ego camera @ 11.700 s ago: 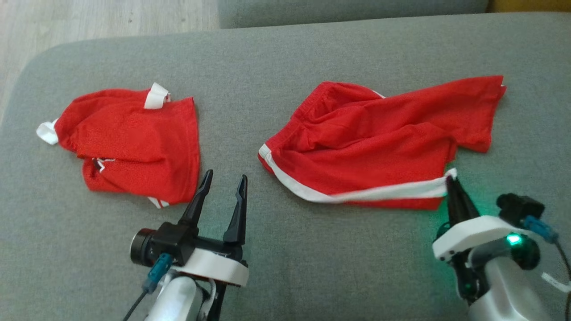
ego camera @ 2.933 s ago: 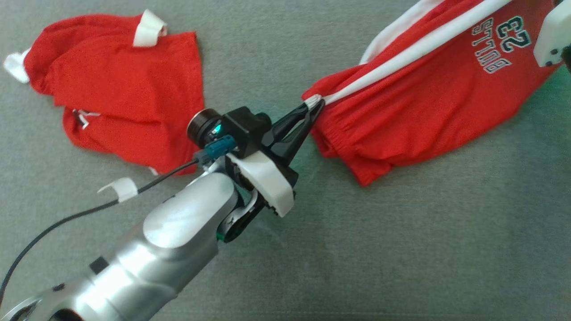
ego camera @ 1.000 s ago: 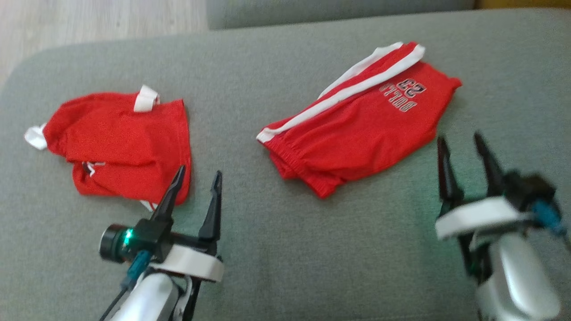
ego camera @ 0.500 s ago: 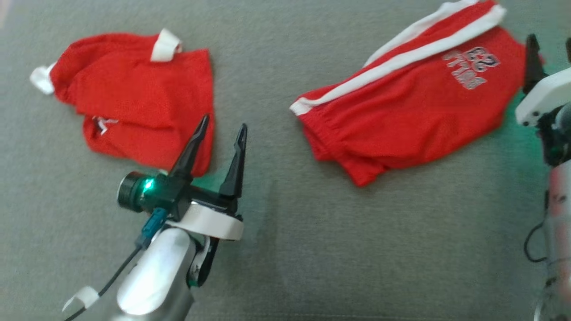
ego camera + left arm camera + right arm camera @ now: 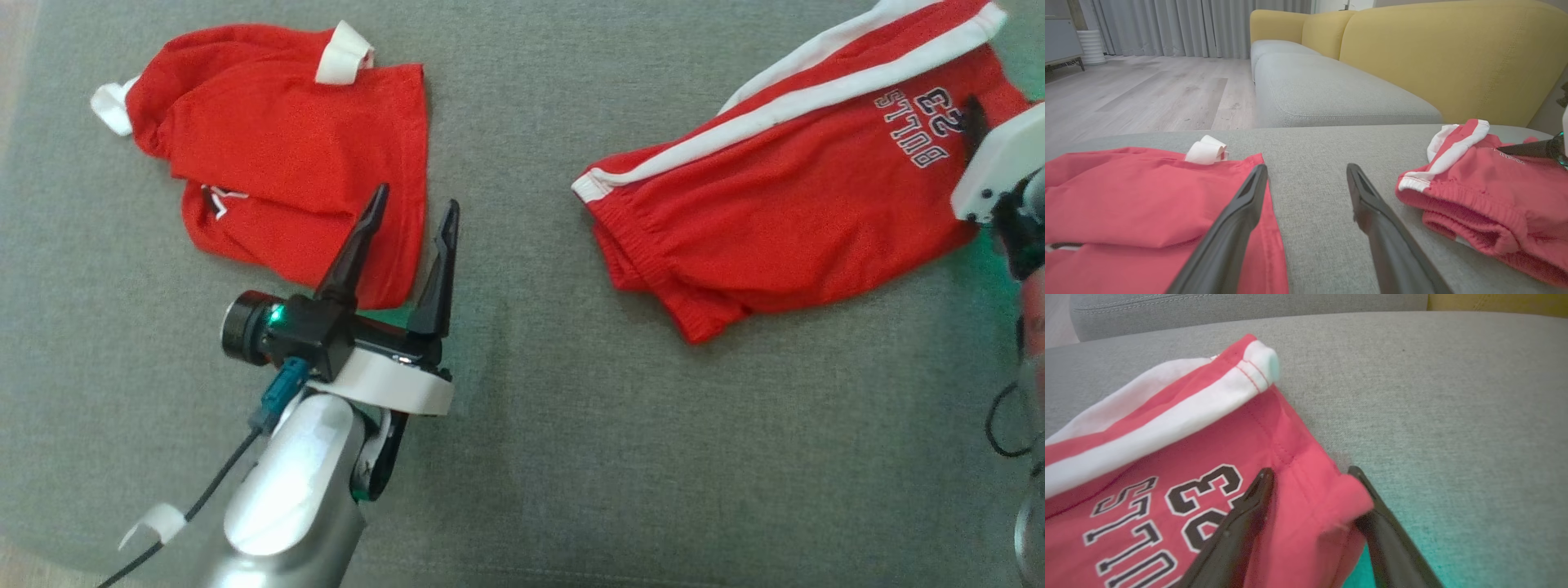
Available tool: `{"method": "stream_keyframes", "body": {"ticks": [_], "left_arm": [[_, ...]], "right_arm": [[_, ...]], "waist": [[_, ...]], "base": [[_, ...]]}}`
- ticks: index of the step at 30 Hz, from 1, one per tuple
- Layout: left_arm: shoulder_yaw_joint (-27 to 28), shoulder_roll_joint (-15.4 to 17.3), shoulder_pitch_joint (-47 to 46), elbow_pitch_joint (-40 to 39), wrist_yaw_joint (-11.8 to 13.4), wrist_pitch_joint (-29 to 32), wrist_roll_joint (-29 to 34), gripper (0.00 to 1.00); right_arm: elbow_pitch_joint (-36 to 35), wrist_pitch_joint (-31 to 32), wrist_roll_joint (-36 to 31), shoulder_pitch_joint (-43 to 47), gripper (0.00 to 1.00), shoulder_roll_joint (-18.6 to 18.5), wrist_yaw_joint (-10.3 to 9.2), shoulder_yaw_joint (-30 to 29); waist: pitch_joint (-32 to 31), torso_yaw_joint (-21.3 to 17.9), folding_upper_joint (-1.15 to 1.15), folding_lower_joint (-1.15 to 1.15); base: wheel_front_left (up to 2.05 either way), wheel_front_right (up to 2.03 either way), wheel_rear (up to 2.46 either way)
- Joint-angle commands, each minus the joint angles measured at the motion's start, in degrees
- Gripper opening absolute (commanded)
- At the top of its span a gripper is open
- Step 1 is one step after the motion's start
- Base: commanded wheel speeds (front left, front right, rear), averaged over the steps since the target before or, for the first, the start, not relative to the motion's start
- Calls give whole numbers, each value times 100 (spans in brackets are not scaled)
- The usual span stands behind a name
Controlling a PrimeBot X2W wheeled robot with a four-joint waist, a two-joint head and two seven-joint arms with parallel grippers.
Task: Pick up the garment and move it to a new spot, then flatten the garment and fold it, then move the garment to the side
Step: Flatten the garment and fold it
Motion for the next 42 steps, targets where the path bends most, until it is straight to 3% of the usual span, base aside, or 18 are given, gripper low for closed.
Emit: {"method": "stream_keyframes", "body": {"ticks": [1,12,19,22,25,33,42], "left_arm": [[259,49,-77,-128,-21,-53,44,100],[500,40,123,-77,-135,-53,214,100],[638,41,254,-70,-189,-53,279,100],[677,33,335,-78,-208,-53,308,100],[720,26,411,-68,-231,-53,327,100],[794,13,542,5,-269,-53,369,100],[852,16,779,52,-284,-53,381,100]], "right_arm": [[146,117,45,182,0,136,-5,193],[151,-779,778,223,0,-245,-5,576],[493,-1136,762,590,0,-1050,-5,-190],[675,-1287,579,685,0,-1151,-5,-548],[746,-1431,467,694,0,-1047,-5,-708],[588,-1715,566,562,0,-513,-5,-418],[-438,-1921,1736,692,0,493,-5,804]], "waist": [[-41,-57,0,0],[-447,-430,0,0],[-660,-518,0,0],[-726,-521,0,0],[-788,-521,0,0],[-1065,-520,0,0],[-1489,-534,0,0]], "base": [[0,0,0],[0,0,0],[0,0,0],[0,0,0],[0,0,0],[0,0,0],[0,0,0]]}}
